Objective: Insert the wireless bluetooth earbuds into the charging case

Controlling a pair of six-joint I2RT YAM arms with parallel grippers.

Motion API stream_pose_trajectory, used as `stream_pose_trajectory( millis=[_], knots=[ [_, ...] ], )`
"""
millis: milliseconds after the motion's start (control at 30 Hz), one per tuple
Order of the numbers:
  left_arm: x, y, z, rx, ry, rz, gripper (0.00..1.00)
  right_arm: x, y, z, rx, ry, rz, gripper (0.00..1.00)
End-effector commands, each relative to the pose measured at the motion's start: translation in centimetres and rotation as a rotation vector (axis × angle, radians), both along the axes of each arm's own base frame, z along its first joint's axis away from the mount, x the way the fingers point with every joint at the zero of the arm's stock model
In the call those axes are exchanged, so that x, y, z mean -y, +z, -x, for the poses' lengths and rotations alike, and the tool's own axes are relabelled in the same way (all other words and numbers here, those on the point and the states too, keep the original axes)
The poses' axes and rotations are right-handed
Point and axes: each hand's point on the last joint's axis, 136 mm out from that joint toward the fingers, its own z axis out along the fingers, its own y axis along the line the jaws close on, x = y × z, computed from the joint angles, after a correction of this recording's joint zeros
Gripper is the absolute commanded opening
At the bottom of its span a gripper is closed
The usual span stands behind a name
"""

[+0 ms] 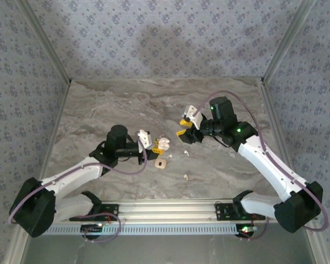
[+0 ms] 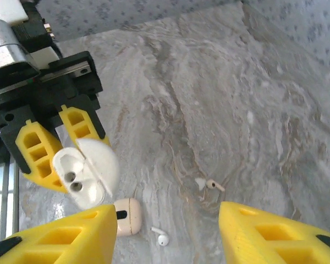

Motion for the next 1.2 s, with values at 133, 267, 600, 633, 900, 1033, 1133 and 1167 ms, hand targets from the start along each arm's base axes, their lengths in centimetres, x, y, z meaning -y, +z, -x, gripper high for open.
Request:
stream_pose_trajectory(
  millis=[133, 267, 600, 633, 900, 1033, 1133, 1167],
  knots=[
    [-1.4, 1.2, -1.9, 0.013, 0.126, 0.127, 0.12, 2.5, -8.4, -0.8, -0.521, -0.347, 0.106, 0.54],
    [-2.1, 0.6, -2.0, 0.008, 0.162, 0.123, 0.12, 4.1, -12.6, -1.0, -0.741, -0.523, 0.232, 0.5],
    [-3.0, 0.1, -1.6, 0.017, 0.182, 0.106, 0.12, 6.0, -19.3, -1.6, -0.827, -0.756, 0.518, 0.44],
    [-3.0, 0.2, -1.6, 0.017, 0.183, 0.106, 0.12, 6.0, -19.9, -1.5, -0.829, -0.758, 0.546, 0.44],
    [-3.1, 0.2, -1.7, 0.024, 0.192, 0.093, 0.12, 5.1, -21.3, -2.7, -0.804, -0.749, 0.642, 0.43],
    [-3.2, 0.2, -1.8, 0.029, 0.199, 0.091, 0.12, 5.0, -21.6, -3.2, -0.798, -0.744, 0.668, 0.43],
    [-3.2, 0.2, -1.9, 0.026, 0.197, 0.086, 0.12, 4.5, -21.7, -3.4, -0.799, -0.735, 0.672, 0.43],
    [-3.2, 0.1, -1.8, 0.028, 0.196, 0.084, 0.12, 4.4, -21.9, -3.3, -0.799, -0.732, 0.68, 0.43]
  ],
)
